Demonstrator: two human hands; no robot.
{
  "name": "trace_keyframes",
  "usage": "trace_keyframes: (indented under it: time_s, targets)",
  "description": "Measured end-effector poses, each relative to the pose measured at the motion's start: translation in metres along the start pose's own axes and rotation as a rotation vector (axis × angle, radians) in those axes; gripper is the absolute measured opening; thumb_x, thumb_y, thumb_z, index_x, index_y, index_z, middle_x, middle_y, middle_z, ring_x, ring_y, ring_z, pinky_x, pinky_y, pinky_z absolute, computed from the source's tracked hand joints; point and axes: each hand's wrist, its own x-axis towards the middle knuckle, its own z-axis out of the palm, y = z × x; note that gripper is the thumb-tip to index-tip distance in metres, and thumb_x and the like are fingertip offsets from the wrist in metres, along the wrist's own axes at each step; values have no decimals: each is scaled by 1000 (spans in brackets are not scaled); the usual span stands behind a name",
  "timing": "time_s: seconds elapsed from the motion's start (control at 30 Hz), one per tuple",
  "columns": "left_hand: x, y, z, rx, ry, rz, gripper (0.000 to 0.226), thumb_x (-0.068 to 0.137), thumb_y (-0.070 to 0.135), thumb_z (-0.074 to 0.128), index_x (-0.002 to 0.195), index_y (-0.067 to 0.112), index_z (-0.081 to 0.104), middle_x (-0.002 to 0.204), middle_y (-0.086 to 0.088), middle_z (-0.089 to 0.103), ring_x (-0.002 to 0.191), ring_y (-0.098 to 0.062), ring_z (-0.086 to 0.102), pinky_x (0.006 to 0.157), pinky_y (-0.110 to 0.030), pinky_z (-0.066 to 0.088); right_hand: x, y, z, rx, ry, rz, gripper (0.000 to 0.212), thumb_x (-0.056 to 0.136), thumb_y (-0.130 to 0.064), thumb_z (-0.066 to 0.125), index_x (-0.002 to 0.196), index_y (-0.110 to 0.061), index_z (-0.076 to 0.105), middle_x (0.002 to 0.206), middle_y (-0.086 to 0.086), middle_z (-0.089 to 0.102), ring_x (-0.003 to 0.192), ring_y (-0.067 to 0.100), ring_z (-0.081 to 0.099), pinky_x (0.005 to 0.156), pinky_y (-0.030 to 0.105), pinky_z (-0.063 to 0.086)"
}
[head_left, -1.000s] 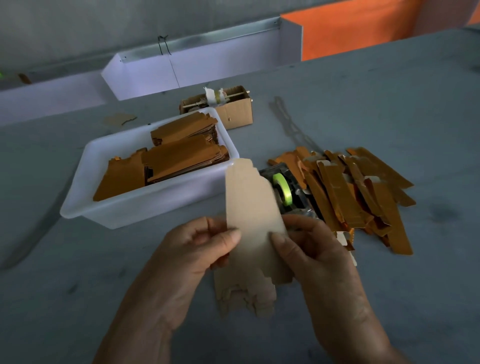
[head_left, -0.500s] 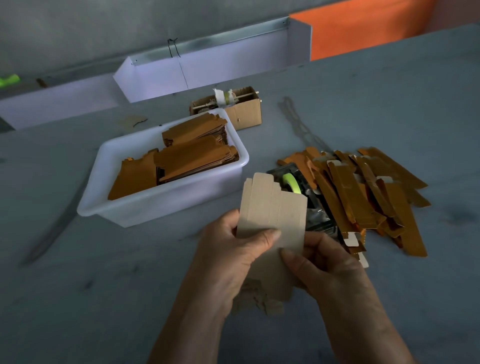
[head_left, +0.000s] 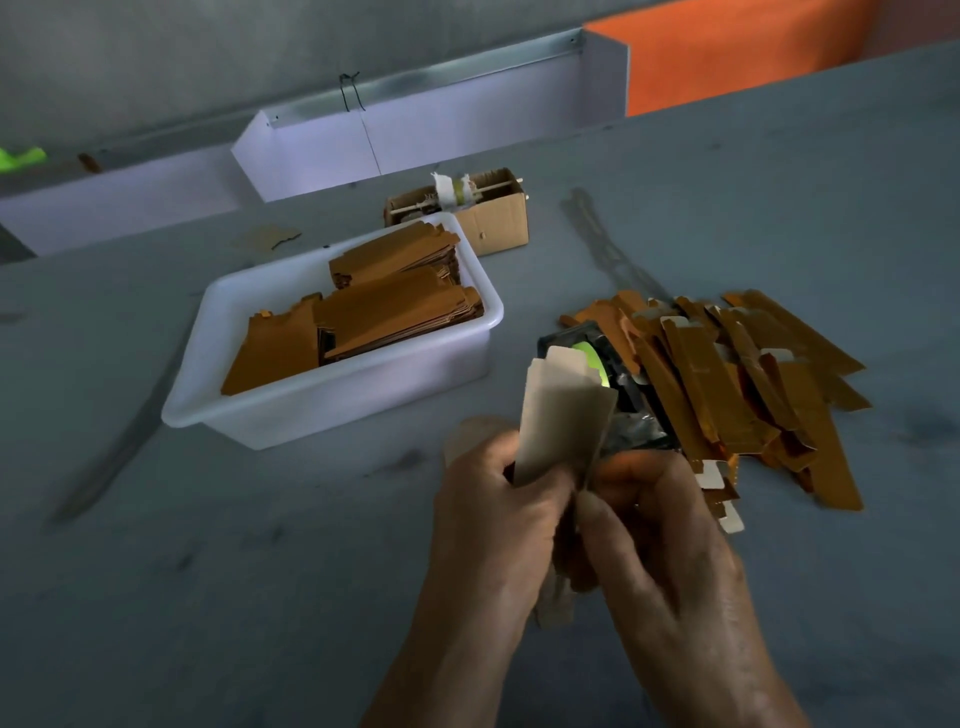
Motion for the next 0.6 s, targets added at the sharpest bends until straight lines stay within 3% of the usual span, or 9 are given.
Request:
trace_keyframes:
  time_s: [0.1,0.17,0.23,0.3,0.4,0.5,0.6]
  targets:
    - [-3,2,-1,-66,-63,-37,7,85,11,65,84,8,71,82,-22,69,75,-36,68,62,-43,56,-1,0,-2,25,-11,-43,9,89,-43,50,94,-35,51,73,-9,68,63,7,67,55,14,51]
    - [-3,4,-4,-134,-136,-69,12,89,16,63,85,7,71,84,-22,70,74,-33,68,63,-41,57,2,-1,-3,11,22,-36,16,87,-48,46,92,-34,52,72,-9,69,60,5,66,53,13,50]
    - [-3,3,-8,-95,-237,-21,24,92,30,60,84,11,72,77,-14,71,71,-22,67,64,-31,54,5,0,-5,18,26,-1,27,75,-50,49,92,-30,55,73,-9,70,60,6,67,55,17,53]
    - [-3,3,-10,4,-264,57,22,90,34,61,85,16,73,75,-2,72,71,-12,69,64,-22,55,7,1,-6,31,1,55,27,75,-45,54,93,-26,57,74,-8,71,63,9,69,57,21,56]
    - [-2,-3,-10,54,-195,51,14,93,22,60,93,20,74,82,-3,75,79,-17,72,76,-40,59,9,2,-7,6,-42,132,12,80,-27,61,92,-28,58,75,-9,71,66,8,69,57,24,56]
    - [-2,-3,-14,5,-268,-22,17,93,22,58,100,22,74,89,0,76,85,-15,72,81,-35,58,12,2,-12,-75,91,144,26,67,-45,65,89,-36,52,81,-20,65,70,1,64,54,17,52]
    - [-4,0,-17,-44,-388,-75,20,91,23,59,105,20,73,93,1,76,88,-11,71,73,-18,54,17,-1,-16,84,98,251,37,59,-50,63,92,-34,59,86,-18,67,80,3,65,68,21,52]
